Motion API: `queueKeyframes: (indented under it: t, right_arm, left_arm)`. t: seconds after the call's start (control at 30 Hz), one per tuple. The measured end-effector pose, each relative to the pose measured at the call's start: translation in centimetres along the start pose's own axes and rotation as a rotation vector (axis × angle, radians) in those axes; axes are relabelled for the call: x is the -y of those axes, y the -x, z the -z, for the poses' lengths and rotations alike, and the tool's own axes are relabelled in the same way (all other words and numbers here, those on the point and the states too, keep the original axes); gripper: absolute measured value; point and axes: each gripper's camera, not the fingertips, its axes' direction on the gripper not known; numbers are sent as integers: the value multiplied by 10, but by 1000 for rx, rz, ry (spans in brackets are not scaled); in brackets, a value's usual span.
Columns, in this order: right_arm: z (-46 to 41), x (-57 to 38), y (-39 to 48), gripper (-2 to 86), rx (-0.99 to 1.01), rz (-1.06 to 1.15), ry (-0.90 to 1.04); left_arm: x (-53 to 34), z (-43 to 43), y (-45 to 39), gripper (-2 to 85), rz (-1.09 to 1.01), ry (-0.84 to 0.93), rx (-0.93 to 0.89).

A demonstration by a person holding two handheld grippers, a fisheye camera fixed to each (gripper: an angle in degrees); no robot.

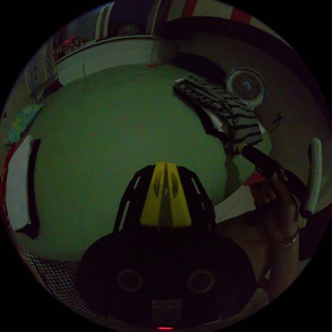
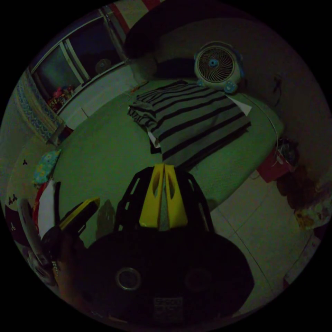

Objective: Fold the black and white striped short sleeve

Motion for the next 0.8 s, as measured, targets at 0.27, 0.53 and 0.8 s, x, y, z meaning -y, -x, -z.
queueKeyframes:
  t: [0.27,0.53,0.8]
  right_arm:
    - [0,-2,14,-10,-36,40,-57]
    - [-7,4,35,59,-153,123,-159]
    - [-40,18,32,102,-133,64,-7]
  left_arm:
    - [3,11,9,5,-38,-12,17]
    - [11,19,34,4,-16,21,-19]
    - [19,34,65,2,13,32,-71]
